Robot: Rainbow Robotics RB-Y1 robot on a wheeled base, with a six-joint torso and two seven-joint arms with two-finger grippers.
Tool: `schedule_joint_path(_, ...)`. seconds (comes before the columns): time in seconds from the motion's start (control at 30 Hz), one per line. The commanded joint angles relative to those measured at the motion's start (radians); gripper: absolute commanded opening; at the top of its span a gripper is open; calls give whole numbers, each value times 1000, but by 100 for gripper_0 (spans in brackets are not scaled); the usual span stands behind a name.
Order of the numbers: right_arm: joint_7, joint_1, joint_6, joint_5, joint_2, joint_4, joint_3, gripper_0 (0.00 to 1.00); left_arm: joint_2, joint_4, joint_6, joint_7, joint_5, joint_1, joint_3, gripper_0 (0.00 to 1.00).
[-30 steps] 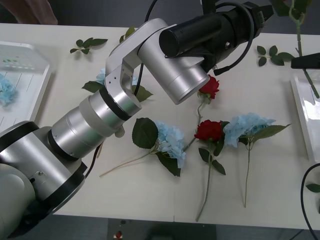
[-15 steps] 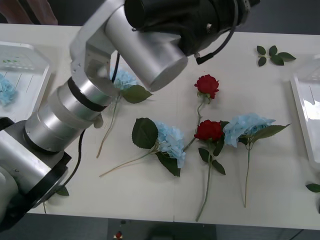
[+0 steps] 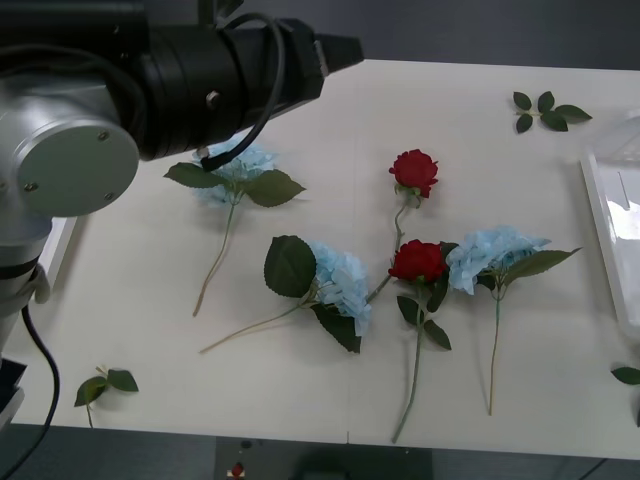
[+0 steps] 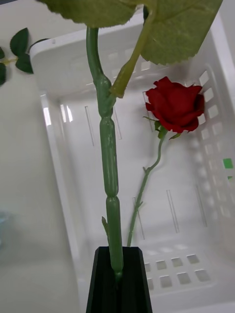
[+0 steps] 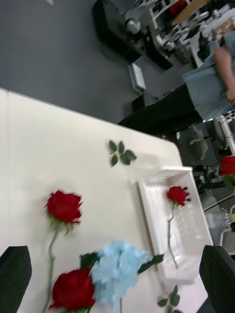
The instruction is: Put the red flowers into the right box and the blue flowers into the left box
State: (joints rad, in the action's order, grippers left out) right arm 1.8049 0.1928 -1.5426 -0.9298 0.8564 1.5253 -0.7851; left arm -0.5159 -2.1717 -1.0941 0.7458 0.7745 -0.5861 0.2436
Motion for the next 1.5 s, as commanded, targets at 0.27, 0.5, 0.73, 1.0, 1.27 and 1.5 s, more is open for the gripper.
schedule_joint_path(0.27,-55,-64,341,43,30,-119,201,0,-148,-131,-3,219,34,302,-52,100)
schedule_joint_path(0.5,-49,-62,509,34,30,-246,296,0,-185,-131,-7,242,-35,416,-60,100)
schedule_joint_path(0.73,-42,-64,578,37,30,-307,336,0,-188,-125,-162,253,-173,428,-58,100)
schedule_joint_path(1.0,-38,-59,581,25,32,-304,342,100,-188,-27,-174,265,-195,410,-49,100)
schedule_joint_path(1.27,-21,-27,427,-4,30,-215,296,100,-181,130,-138,267,-242,319,37,100)
schedule_joint_path(1.5,-42,-18,242,-80,20,-59,265,100,-159,279,-96,262,-284,219,123,100)
